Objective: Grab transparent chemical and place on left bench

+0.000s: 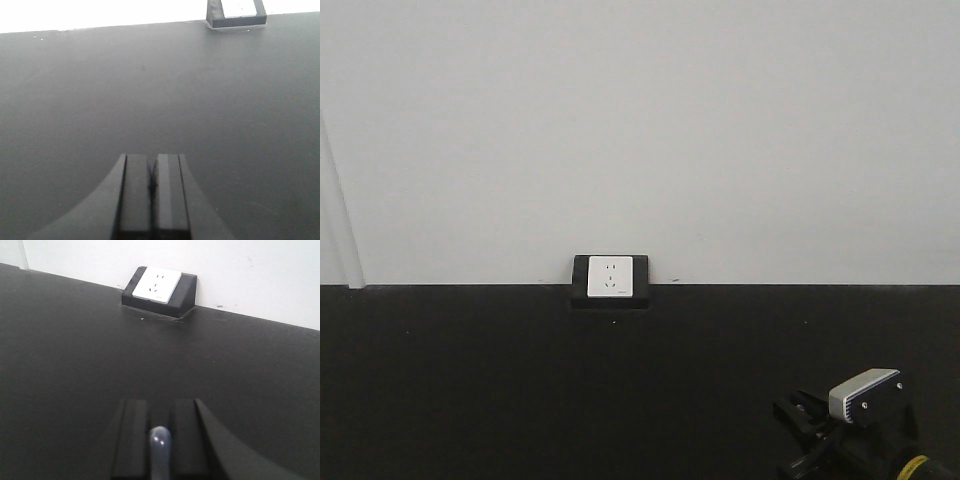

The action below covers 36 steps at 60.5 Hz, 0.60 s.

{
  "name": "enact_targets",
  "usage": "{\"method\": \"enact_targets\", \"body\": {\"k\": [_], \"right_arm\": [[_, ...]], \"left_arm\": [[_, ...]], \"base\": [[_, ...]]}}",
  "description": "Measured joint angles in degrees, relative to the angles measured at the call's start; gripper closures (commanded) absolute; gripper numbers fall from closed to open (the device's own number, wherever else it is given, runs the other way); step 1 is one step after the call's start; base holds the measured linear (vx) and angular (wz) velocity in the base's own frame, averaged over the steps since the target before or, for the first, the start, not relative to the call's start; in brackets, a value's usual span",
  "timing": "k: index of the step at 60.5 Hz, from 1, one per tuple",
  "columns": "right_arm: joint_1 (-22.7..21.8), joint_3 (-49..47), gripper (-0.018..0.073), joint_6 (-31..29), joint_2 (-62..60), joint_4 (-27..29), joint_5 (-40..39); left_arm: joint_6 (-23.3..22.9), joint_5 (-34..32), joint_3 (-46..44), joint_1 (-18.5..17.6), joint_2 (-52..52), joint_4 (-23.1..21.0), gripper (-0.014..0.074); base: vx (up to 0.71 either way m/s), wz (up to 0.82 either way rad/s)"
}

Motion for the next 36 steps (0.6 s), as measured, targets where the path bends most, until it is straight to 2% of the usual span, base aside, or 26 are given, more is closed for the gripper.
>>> {"method": "enact_targets", "body": {"k": [2, 19, 36], "right_arm": [[0.0, 0.0, 0.0574, 0.0, 0.0, 0.0, 0.0], [0.0, 0.0, 0.0564, 0.0, -1.2, 0.0, 0.7], [0.0, 0.0, 0.0564, 1.7, -19.1, 0.0, 8.2]], "left_arm": [[0.0, 0.0, 0.0, 0.0, 0.0, 0.0, 0.0600], [0.0, 0.0, 0.0, 0.0, 0.0, 0.0, 0.0600], [0.0, 0.0, 0.0, 0.0, 0.0, 0.0, 0.0600]], "base": [[0.00, 0.00], [0.00, 0.00], [0.00, 0.00]]}}
